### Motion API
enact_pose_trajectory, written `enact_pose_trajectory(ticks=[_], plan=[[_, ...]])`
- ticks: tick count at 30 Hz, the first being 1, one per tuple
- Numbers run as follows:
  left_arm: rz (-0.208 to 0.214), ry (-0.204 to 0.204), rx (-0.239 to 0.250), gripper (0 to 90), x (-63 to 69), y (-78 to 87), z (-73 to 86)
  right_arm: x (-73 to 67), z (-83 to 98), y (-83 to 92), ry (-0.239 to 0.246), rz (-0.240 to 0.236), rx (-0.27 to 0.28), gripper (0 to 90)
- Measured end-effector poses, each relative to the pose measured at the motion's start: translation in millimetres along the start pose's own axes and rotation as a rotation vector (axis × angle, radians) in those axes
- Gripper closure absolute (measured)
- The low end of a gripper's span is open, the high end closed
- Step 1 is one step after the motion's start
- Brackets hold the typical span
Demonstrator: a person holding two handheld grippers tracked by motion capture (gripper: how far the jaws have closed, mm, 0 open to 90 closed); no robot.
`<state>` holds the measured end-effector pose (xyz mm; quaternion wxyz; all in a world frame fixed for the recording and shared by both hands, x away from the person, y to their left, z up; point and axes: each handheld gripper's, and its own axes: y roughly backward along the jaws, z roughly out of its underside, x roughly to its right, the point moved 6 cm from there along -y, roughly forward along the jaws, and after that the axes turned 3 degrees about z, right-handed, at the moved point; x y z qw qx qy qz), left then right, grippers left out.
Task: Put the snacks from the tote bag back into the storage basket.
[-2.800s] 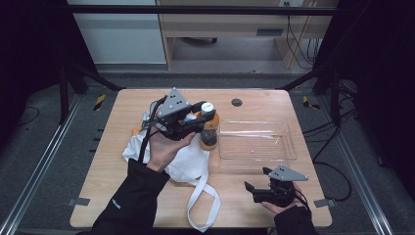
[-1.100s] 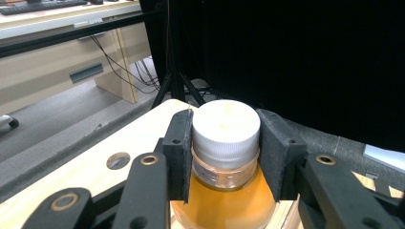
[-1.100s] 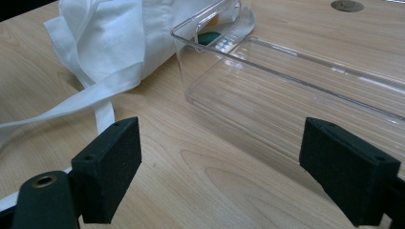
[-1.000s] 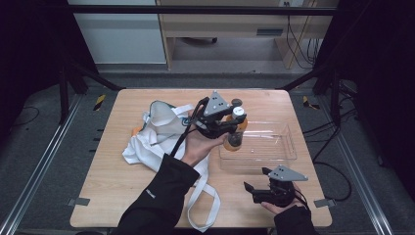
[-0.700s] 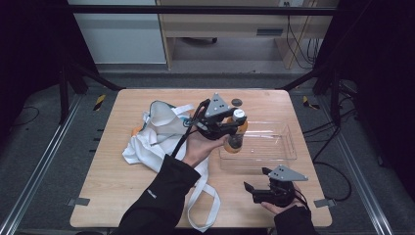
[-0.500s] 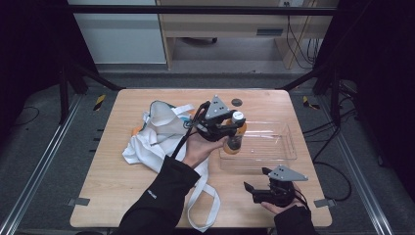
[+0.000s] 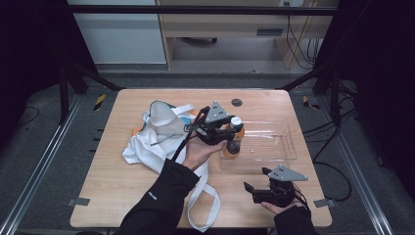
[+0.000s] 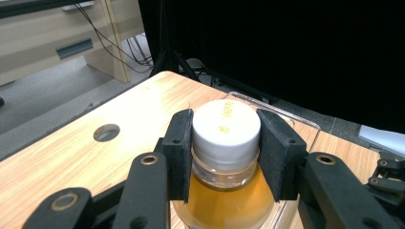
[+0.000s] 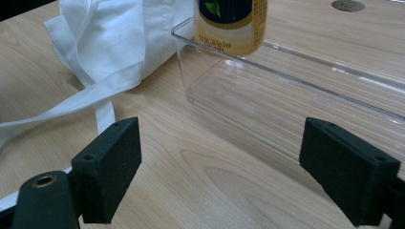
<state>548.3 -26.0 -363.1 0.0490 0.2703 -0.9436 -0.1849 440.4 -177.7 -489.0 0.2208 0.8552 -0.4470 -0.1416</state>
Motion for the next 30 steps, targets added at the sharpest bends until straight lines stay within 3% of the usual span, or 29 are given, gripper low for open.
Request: enact_pose_trajectory(ticks=[19, 30], plan=[[0.010, 0.018, -0.036, 58.5, -3.9, -5.6, 29.8, -0.1, 0.4, -0.2, 0.001, 0.002, -0.004, 14.5], [0.011, 0.022, -0.053, 58.5, -4.7, -9.5, 38.2, -0.1, 0.5, -0.3, 0.001, 0.003, -0.004, 14.4]])
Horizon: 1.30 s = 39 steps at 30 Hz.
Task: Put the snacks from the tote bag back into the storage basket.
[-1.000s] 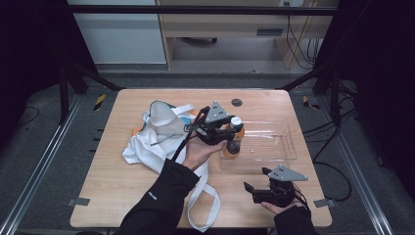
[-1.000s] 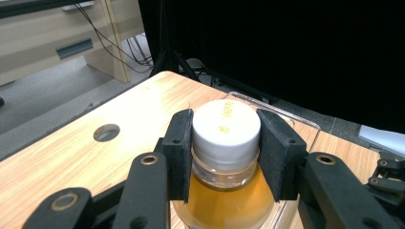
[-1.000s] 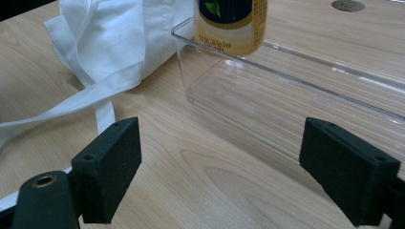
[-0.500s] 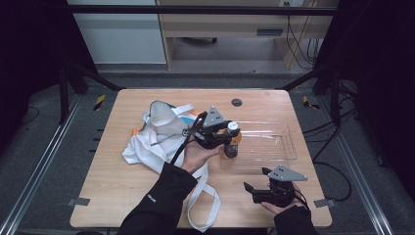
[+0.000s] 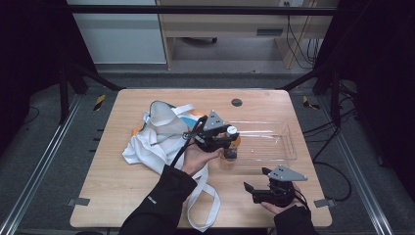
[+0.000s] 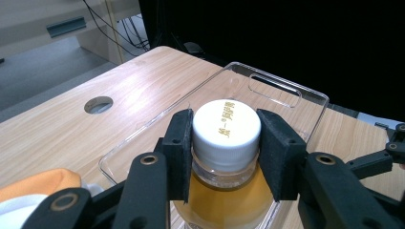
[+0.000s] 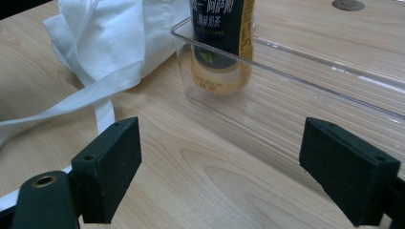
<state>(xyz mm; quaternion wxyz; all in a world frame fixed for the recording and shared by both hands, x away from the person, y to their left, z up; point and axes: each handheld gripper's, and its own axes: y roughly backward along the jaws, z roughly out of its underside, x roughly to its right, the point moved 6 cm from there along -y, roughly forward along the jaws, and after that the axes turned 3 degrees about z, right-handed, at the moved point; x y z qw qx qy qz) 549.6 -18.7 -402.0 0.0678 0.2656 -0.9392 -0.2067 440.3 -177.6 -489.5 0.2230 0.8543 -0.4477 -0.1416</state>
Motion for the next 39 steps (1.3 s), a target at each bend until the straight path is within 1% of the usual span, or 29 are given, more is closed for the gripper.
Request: enact_pose_trajectory(ticks=[9, 14, 19, 23, 26, 31, 33, 34, 37, 39], plan=[[0.000, 0.010, -0.010, 58.5, 0.3, -4.0, 7.5, 0.3, 0.1, -0.2, 0.003, -0.002, 0.001, 14.4], [0.000, 0.009, -0.015, 58.5, 0.7, -6.0, 10.7, 0.1, 0.0, -0.2, 0.003, -0.001, 0.001, 14.5], [0.004, 0.003, -0.009, 58.5, 1.1, -5.7, 11.7, 0.3, 0.0, -0.3, 0.004, 0.000, 0.001, 14.5], [0.007, -0.004, 0.021, 58.2, 2.4, -6.4, 14.2, 0.0, 0.0, -0.2, 0.003, 0.000, 0.001, 14.5], [0.004, -0.007, 0.029, 58.1, 3.6, -7.7, 14.3, -0.1, 0.2, -0.1, 0.001, 0.001, -0.001, 14.5], [0.001, -0.011, 0.028, 57.9, 3.6, -7.7, 14.3, 0.4, 0.0, -0.3, 0.004, 0.001, 0.001, 14.5], [-0.003, -0.011, 0.025, 56.8, 3.7, -7.3, 14.3, 0.6, 0.2, -0.3, 0.004, 0.002, 0.000, 14.5], [-0.012, -0.020, 0.021, 55.8, 4.2, -5.8, 14.1, 0.5, 0.1, -0.2, 0.003, 0.002, 0.001, 14.4], [-0.012, -0.021, 0.020, 54.3, 5.2, -4.0, 13.5, 0.4, 0.2, -0.1, 0.001, 0.001, 0.000, 14.4], [-0.009, -0.026, 0.029, 52.7, 6.8, -0.9, 11.7, 0.5, 0.3, -0.2, 0.002, 0.002, -0.001, 14.5]])
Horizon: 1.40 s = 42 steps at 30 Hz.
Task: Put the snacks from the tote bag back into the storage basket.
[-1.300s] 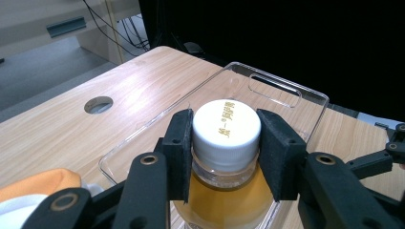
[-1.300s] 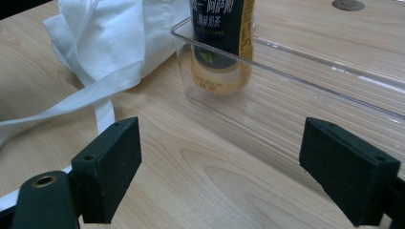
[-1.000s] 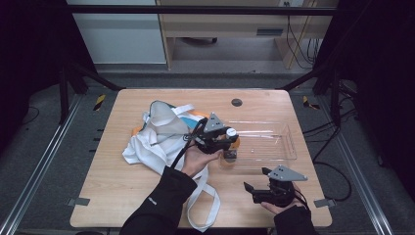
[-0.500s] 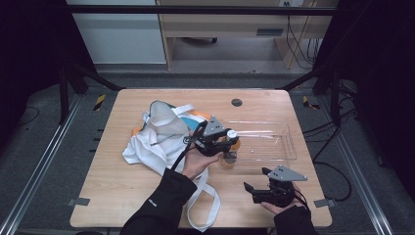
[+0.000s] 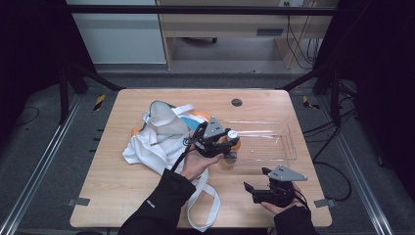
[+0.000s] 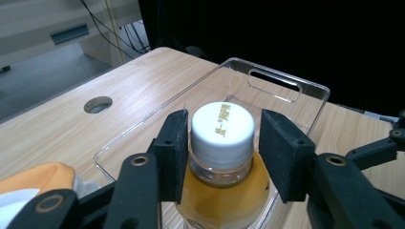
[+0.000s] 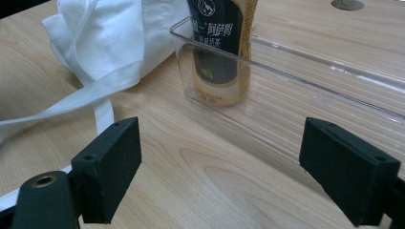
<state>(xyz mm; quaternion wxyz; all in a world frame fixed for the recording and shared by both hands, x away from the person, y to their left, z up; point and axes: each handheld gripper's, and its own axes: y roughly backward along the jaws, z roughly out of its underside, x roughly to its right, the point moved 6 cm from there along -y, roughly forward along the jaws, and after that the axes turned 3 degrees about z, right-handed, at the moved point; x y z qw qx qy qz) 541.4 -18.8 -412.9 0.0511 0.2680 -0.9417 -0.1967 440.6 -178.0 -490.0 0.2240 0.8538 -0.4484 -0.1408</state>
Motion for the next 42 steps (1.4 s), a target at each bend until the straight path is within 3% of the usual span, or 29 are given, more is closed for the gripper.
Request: enact_pose_trajectory(ticks=[14, 26, 42], plan=[[0.018, 0.011, 0.011, 43.7, -1.2, 32.4, 0.8, 0.5, 0.3, 0.2, -0.003, 0.005, -0.003, 14.4], [-0.018, 0.012, -0.005, 40.2, -10.8, 66.5, 26.4, 1.1, 0.6, -0.1, -0.008, 0.010, -0.004, 14.3], [-0.074, 0.023, -0.024, 37.8, -25.8, 99.5, 55.2, 1.0, 0.0, 0.4, -0.003, 0.010, 0.002, 14.2]])
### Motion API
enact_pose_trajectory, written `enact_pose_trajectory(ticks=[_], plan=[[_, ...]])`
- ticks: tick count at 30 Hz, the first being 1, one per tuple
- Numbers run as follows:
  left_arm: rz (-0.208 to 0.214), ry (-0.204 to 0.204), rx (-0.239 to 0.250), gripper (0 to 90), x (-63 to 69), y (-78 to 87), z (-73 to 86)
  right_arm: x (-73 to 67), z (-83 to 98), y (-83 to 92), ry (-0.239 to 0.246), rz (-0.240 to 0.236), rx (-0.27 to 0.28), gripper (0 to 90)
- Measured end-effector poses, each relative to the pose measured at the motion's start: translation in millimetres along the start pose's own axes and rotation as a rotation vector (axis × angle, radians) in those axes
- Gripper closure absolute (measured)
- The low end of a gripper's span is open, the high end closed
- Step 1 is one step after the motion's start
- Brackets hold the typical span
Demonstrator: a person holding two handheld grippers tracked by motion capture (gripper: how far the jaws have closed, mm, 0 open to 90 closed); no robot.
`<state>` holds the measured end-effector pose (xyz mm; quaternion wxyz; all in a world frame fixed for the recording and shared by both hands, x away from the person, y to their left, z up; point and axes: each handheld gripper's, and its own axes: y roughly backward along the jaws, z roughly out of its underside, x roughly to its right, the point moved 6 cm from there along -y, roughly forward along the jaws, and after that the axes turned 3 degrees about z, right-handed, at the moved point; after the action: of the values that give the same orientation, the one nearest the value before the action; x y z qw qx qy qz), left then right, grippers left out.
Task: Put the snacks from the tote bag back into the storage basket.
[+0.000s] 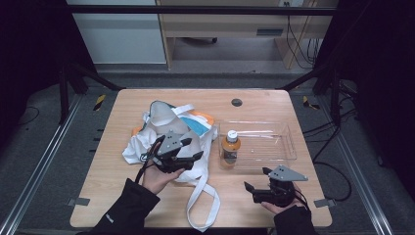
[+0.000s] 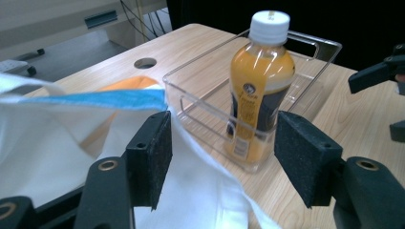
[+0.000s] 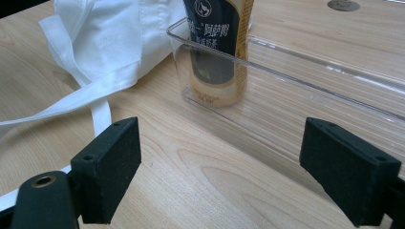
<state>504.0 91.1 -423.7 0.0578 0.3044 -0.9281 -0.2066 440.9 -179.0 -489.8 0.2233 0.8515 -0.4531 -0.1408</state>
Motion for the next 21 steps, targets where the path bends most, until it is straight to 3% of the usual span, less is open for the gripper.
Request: enact_pose_trajectory(ticks=[8, 21], plan=[[-0.033, 0.014, 0.002, 35.9, -10.8, 17.5, 14.8, 0.1, 0.1, 0.0, 0.003, 0.000, -0.001, 14.2], [-0.062, 0.029, -0.004, 34.7, -15.0, 45.0, 43.1, 0.2, 0.4, -0.2, 0.013, 0.001, -0.003, 14.2]])
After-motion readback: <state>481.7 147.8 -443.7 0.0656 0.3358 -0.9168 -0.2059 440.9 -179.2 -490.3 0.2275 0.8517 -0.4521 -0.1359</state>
